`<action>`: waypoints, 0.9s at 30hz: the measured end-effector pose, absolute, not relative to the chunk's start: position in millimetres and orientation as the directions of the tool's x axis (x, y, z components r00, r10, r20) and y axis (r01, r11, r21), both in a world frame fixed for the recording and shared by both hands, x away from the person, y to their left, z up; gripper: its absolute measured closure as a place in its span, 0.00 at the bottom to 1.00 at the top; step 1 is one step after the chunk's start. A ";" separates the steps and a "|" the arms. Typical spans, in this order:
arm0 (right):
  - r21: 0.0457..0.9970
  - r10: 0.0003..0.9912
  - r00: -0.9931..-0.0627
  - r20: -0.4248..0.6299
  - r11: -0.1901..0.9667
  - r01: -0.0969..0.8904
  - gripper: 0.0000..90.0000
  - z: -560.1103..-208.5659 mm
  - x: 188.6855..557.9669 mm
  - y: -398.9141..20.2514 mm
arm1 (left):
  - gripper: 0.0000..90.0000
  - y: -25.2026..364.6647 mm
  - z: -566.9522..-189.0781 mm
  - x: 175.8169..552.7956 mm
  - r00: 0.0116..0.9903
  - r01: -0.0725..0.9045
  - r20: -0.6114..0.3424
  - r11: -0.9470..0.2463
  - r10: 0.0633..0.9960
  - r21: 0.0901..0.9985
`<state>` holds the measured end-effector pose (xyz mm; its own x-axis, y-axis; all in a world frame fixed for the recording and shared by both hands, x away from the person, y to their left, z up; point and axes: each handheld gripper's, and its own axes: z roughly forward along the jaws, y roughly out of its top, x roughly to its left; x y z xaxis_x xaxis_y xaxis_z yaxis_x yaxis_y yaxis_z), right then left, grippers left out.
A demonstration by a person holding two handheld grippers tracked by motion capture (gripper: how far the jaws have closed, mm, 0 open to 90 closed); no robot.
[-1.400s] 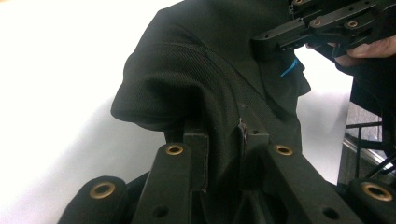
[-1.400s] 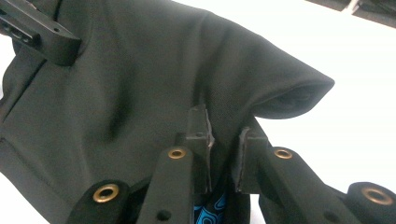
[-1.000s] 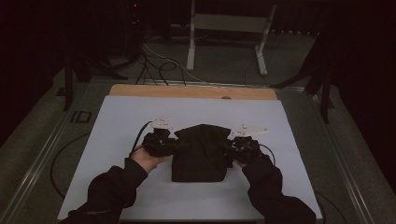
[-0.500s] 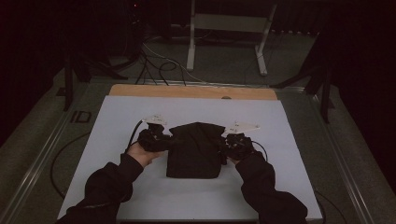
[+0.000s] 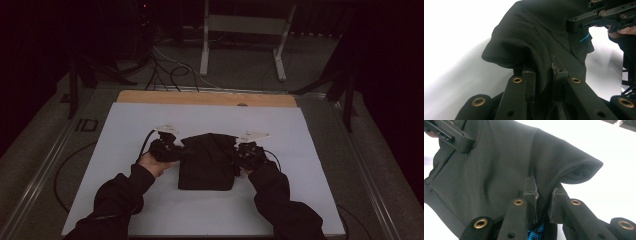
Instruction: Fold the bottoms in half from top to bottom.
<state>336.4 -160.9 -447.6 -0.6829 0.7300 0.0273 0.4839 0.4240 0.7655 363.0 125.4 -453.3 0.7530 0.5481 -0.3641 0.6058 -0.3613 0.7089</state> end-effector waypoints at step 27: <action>0.738 0.766 -0.643 0.013 0.427 0.524 0.87 -478.0 382.4 -144.1 | 0.86 133.9 -482.7 404.2 0.701 0.641 -0.336 -0.350 0.629 0.683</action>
